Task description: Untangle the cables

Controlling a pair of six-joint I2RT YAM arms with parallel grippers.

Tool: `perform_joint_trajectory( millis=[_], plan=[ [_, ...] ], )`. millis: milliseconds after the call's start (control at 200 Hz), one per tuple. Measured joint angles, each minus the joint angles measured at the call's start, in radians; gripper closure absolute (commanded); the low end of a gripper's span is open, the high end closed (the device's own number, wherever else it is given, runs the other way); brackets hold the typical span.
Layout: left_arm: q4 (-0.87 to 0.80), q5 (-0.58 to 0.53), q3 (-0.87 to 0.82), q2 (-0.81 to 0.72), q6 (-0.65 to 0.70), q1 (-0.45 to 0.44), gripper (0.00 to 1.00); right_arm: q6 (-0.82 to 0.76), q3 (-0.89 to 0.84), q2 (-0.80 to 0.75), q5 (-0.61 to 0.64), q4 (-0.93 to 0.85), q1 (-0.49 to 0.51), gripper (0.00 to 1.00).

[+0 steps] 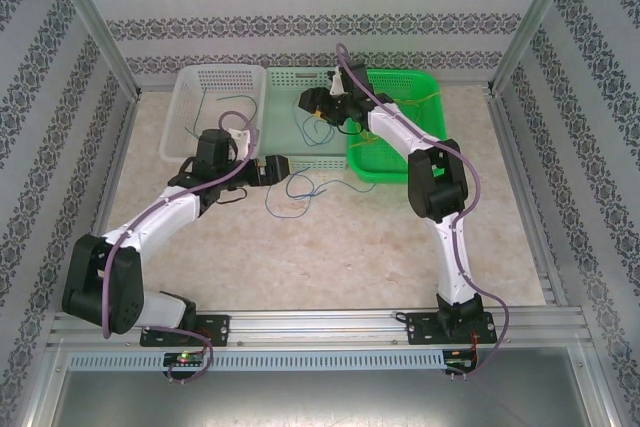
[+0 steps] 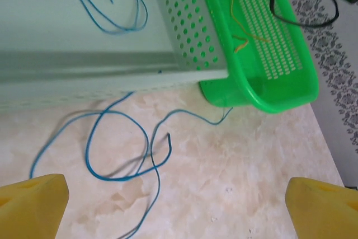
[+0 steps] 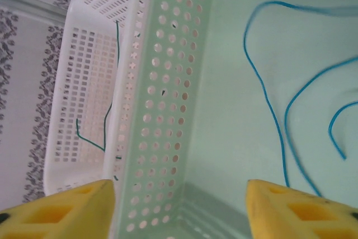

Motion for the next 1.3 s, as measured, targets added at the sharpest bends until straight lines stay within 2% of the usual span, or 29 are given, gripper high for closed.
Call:
perform_joint_trajectory(
  millis=[255, 465, 654, 814, 969, 1114, 1299],
  plan=[
    [-0.024, -0.050, -0.038, 0.013, -0.027, -0.029, 0.00, -0.006, -0.020, -0.031, -0.019, -0.018, 0.000, 0.25],
    [-0.035, -0.115, -0.043, 0.008, -0.055, -0.026, 0.01, -0.066, -0.169, -0.222, -0.023, -0.030, 0.000, 0.24],
    [-0.013, -0.133, -0.046, 0.003, -0.125, 0.025, 0.01, -0.258, -0.365, -0.450, 0.012, -0.013, 0.029, 0.25],
    [-0.004, -0.155, -0.051, -0.012, -0.166, 0.083, 0.01, -0.527, -0.524, -0.573, 0.101, -0.066, 0.138, 0.31],
    [0.007, -0.169, -0.080, -0.045, -0.206, 0.131, 0.01, -0.748, -0.621, -0.558, 0.227, -0.154, 0.267, 0.44],
    [0.016, -0.157, -0.119, -0.054, -0.259, 0.203, 0.01, -0.883, -0.628, -0.474, 0.330, -0.212, 0.349, 0.45],
    [0.011, -0.143, -0.143, -0.059, -0.296, 0.256, 0.01, -0.977, -0.608, -0.375, 0.425, -0.255, 0.367, 0.47]
  ],
)
